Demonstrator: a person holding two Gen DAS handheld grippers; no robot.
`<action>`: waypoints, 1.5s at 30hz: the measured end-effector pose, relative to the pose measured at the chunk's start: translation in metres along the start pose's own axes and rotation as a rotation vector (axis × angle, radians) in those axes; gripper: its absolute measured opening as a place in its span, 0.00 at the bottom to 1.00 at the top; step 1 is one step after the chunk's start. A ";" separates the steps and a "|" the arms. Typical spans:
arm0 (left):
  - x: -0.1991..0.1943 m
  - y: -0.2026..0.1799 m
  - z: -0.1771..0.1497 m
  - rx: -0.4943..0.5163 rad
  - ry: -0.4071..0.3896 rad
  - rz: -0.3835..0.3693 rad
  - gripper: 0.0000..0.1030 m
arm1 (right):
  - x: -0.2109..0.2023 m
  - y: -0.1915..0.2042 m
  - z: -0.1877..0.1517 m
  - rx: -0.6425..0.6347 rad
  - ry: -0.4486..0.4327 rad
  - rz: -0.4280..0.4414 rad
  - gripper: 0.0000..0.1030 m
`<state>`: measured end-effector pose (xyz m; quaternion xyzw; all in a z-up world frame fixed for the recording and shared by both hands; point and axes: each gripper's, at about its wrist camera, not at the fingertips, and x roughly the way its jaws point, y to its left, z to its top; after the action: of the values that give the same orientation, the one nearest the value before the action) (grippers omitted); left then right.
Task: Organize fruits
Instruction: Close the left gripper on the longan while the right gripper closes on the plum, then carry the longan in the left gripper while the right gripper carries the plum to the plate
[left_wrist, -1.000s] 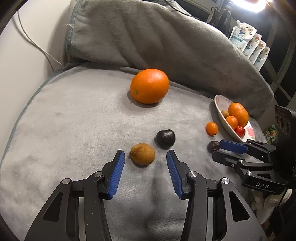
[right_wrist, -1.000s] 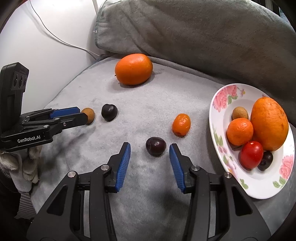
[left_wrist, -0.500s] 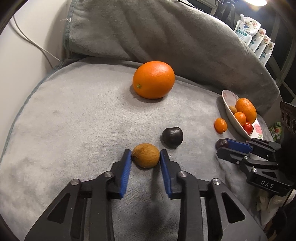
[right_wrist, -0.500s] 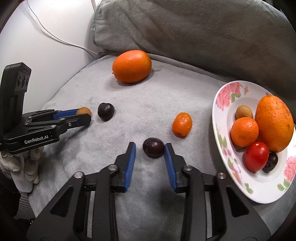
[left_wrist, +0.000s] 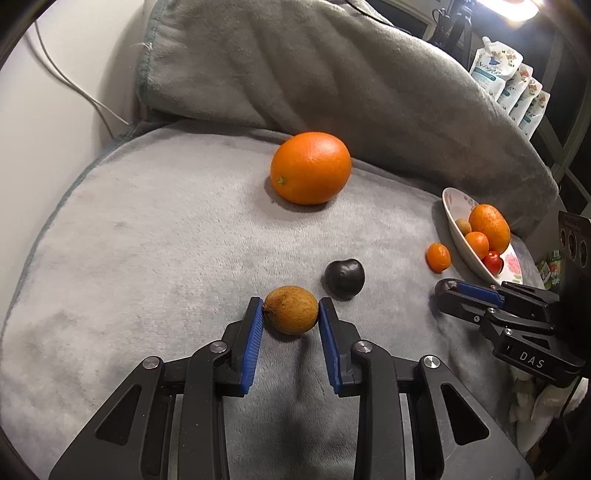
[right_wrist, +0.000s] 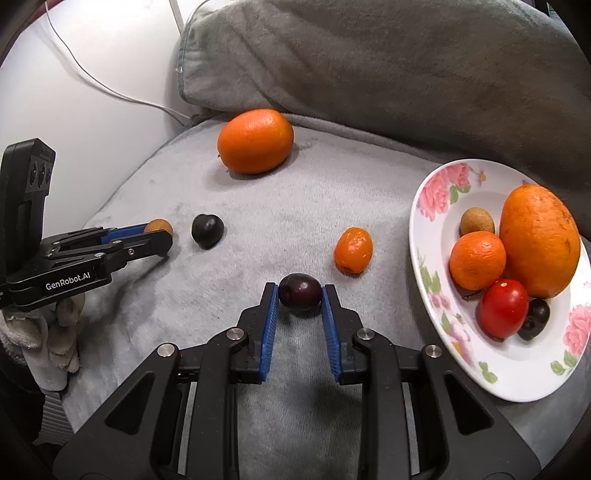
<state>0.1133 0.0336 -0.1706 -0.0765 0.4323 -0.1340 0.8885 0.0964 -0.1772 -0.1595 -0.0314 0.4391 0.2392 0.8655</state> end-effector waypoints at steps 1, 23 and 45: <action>-0.002 -0.001 0.000 0.000 -0.005 -0.001 0.28 | -0.002 0.000 0.000 0.002 -0.006 0.003 0.24; -0.020 -0.063 0.009 0.086 -0.051 -0.078 0.28 | -0.081 -0.044 -0.021 0.085 -0.134 -0.043 0.24; 0.005 -0.131 0.030 0.185 -0.029 -0.146 0.28 | -0.118 -0.118 -0.044 0.200 -0.179 -0.137 0.24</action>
<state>0.1172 -0.0921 -0.1234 -0.0274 0.3983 -0.2364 0.8859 0.0564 -0.3386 -0.1135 0.0465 0.3788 0.1367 0.9142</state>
